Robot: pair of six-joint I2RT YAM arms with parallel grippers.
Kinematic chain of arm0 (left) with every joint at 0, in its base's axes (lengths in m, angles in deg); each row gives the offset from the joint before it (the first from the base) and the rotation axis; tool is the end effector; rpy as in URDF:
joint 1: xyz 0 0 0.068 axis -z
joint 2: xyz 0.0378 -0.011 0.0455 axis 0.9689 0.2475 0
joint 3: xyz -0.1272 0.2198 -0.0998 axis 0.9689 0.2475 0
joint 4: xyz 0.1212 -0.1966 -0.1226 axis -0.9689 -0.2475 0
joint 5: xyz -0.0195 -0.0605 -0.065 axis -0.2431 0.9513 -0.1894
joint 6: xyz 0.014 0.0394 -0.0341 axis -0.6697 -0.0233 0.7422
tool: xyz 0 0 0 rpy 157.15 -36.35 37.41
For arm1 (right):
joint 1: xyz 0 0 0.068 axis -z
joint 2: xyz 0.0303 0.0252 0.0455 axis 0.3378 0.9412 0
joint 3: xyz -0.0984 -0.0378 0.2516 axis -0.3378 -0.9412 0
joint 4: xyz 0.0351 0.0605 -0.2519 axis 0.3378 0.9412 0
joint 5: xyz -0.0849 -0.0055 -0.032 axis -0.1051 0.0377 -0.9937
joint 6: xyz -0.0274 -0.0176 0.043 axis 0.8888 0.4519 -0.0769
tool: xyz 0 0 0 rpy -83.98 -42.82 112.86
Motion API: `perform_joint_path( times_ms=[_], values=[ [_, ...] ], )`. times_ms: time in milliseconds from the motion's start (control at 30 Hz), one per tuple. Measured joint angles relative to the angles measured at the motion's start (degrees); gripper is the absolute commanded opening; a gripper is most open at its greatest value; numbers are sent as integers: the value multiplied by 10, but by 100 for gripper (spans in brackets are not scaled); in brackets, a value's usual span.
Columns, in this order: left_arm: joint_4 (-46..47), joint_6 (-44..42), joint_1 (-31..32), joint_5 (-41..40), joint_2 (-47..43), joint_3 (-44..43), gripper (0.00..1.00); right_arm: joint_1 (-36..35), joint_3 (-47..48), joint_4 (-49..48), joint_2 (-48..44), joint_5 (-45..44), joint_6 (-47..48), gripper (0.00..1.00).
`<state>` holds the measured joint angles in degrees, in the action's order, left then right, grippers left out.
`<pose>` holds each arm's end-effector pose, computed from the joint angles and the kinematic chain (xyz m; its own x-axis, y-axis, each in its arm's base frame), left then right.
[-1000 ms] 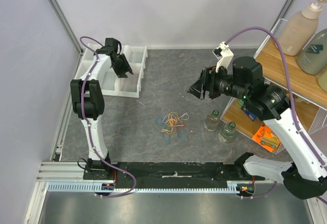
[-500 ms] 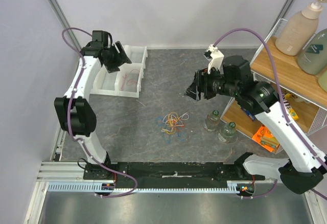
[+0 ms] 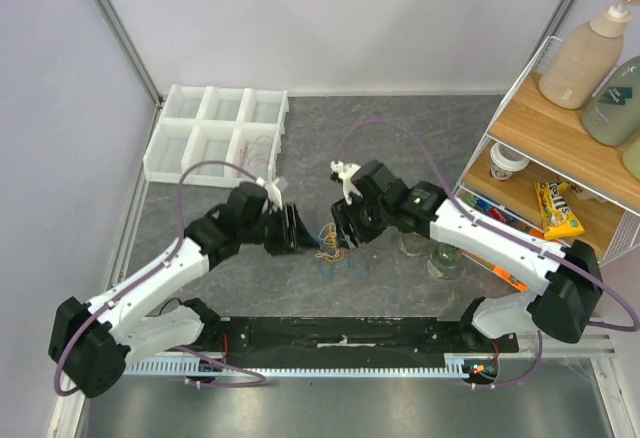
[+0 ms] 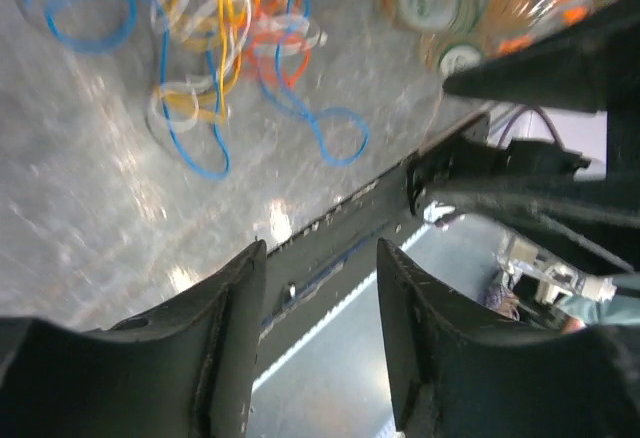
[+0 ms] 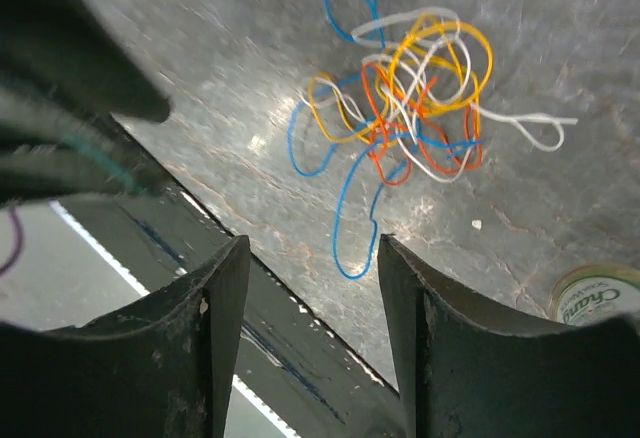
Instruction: Untangle the cables
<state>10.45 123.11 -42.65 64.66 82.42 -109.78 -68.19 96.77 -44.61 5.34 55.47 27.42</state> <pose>0.1776 -0.1325 0.2647 -0.9221 -0.1660 -0.3495 0.1490 0.6814 -0.7166 0.1849 0.2171 0.3062 -0.7966 -0.2867 -0.5322 -0.5240 0.7665 0.3713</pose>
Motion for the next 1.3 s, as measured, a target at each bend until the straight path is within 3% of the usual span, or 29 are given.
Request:
perform_joint_path(
  times_ms=[167, 233, 333, 533, 600, 667, 767, 1133, 1300],
  values=[
    [33, 70, 71, -33, -21, 88, 54, -8, -64, -30, 13, -22, 5, 46],
    [43, 74, 73, -44, -2, 87, 58, -7, -66, -41, 23, -24, 13, 45],
    [50, 65, 73, -54, 56, 57, 55, -6, -71, -72, 36, -24, 15, 46],
    [91, 27, 30, -48, 170, 0, 45, -6, -115, -135, 36, -14, 8, 48],
    [97, 11, 6, -42, 189, -1, 46, -6, -136, -156, 36, -7, 2, 48],
    [96, -12, -8, -41, 210, -12, 54, -6, -156, -174, 35, -1, -5, 48],
    [103, -53, -9, -26, 235, -31, 54, -5, -165, -185, 35, 7, -9, 48],
    [145, -133, -16, 7, 303, -37, 49, 26, -177, -241, 40, 43, -20, 48],
    [156, -146, -16, 21, 330, -47, 34, 30, -178, -243, 53, 49, -20, 48]
  ],
)
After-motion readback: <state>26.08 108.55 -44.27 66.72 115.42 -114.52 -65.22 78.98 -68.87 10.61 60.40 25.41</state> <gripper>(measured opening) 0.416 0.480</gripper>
